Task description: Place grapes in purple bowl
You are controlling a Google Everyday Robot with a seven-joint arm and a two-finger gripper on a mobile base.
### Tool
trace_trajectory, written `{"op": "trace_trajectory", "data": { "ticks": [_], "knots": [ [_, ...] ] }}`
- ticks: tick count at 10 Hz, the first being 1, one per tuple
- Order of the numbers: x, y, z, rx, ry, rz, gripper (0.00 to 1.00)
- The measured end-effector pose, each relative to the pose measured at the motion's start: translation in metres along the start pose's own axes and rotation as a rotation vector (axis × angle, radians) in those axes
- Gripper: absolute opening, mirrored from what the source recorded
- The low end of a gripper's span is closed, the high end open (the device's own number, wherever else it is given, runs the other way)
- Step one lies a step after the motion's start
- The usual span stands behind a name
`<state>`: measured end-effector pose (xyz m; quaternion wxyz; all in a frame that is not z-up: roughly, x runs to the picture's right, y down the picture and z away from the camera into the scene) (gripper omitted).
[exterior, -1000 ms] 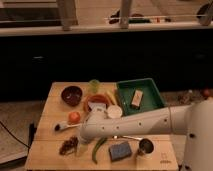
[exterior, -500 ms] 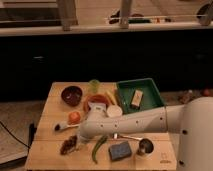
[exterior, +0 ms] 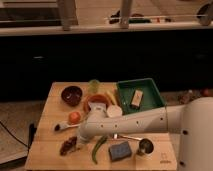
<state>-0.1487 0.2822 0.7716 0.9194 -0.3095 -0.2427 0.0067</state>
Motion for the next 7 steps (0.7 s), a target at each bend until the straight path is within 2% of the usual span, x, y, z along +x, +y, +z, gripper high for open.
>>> {"op": "trace_trajectory", "data": {
  "ticks": [4, 6, 7],
  "knots": [
    [-0.005, 0.002, -0.009, 0.008, 0.007, -0.03, 0.0],
    [-0.013, 0.003, -0.019, 0.016, 0.012, -0.056, 0.0],
    [-0.022, 0.003, -0.031, 0.022, 0.018, -0.075, 0.0]
  ]
}}
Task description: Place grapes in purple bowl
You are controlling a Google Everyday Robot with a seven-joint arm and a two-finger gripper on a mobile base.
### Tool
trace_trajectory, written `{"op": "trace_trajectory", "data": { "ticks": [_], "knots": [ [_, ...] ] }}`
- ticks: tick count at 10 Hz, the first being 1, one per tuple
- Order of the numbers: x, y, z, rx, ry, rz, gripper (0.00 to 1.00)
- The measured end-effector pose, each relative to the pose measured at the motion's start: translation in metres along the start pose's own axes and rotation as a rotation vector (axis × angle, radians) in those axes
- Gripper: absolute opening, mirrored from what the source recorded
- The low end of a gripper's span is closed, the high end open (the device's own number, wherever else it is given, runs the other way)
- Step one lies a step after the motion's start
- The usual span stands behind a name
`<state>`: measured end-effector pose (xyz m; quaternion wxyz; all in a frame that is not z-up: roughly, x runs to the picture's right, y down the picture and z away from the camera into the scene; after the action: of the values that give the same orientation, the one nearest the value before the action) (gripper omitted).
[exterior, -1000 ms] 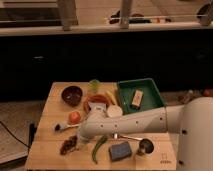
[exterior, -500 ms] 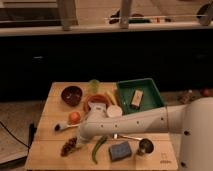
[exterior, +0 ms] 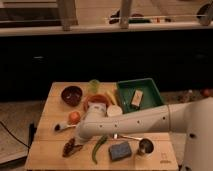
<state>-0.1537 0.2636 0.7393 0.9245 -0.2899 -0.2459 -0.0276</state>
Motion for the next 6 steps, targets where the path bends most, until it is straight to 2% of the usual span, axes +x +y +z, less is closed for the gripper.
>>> {"op": "trace_trajectory", "data": {
  "ticks": [6],
  "knots": [
    [-0.03, -0.003, -0.059, 0.046, 0.061, -0.075, 0.0]
  ]
}}
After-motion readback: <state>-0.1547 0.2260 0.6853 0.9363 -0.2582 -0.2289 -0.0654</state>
